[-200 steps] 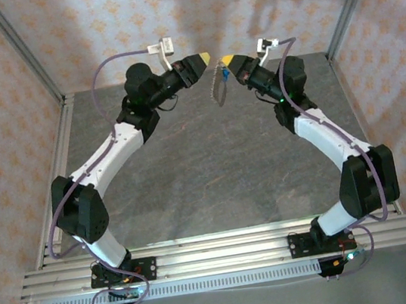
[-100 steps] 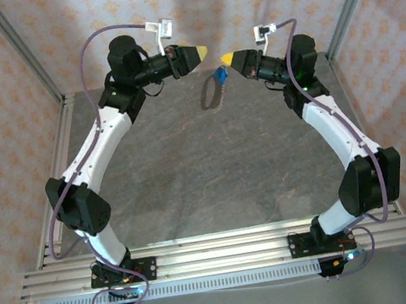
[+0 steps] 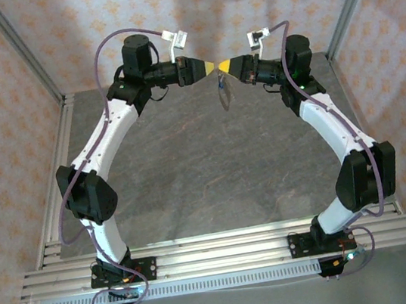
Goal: Put the keys on the keyring
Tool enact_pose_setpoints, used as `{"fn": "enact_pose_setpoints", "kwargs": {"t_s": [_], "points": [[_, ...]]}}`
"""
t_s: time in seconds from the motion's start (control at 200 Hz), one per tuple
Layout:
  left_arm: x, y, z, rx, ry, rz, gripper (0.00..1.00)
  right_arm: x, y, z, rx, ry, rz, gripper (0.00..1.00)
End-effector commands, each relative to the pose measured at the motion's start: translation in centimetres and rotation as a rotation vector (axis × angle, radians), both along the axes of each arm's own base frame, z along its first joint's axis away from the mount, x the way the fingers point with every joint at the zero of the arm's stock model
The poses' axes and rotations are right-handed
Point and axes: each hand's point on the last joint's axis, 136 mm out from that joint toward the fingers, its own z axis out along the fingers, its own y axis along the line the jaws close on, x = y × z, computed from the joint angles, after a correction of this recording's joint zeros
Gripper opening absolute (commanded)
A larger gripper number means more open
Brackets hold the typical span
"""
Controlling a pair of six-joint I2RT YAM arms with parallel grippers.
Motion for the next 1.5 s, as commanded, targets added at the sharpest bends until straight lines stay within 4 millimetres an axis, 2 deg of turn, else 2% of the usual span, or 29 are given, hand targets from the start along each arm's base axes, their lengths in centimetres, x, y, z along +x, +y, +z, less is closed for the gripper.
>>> {"fn": "enact_pose_setpoints", "kwargs": {"t_s": [0.0, 0.58, 0.976, 1.036, 1.056, 1.286, 1.496], "points": [[-0.6, -0.1, 1.3, -0.017, -0.045, -0.046, 0.31, -0.3, -0.1, 1.7, 0.008, -0.08, 0.022, 0.0], [-0.5, -1.3, 0.4, -0.017, -0.025, -0.067, 0.3, 0.1, -0.2, 1.5, 0.033, -0.073, 0.007, 0.0], [-1.4, -2.4, 1.6, -0.029, -0.052, -0.093, 0.28, 0.3, -0.1, 0.9, 0.036, -0.059, 0.007, 0.0], [-1.4, -2.4, 1.7, -0.031, -0.054, -0.093, 0.26, 0.2, 0.0, 0.8, 0.036, -0.058, 0.01, 0.0], [-0.7, -2.7, 0.4, -0.022, -0.028, -0.094, 0.25, 0.2, 0.0, 0.8, 0.036, -0.059, 0.009, 0.0], [-1.2, -2.8, 0.3, -0.02, -0.025, -0.116, 0.17, 0.5, -0.1, 0.7, 0.035, -0.056, -0.006, 0.0], [-1.6, -2.9, 0.1, -0.013, -0.032, -0.127, 0.0, 1.0, -0.2, 0.5, 0.043, -0.048, -0.024, 0.0]]}}
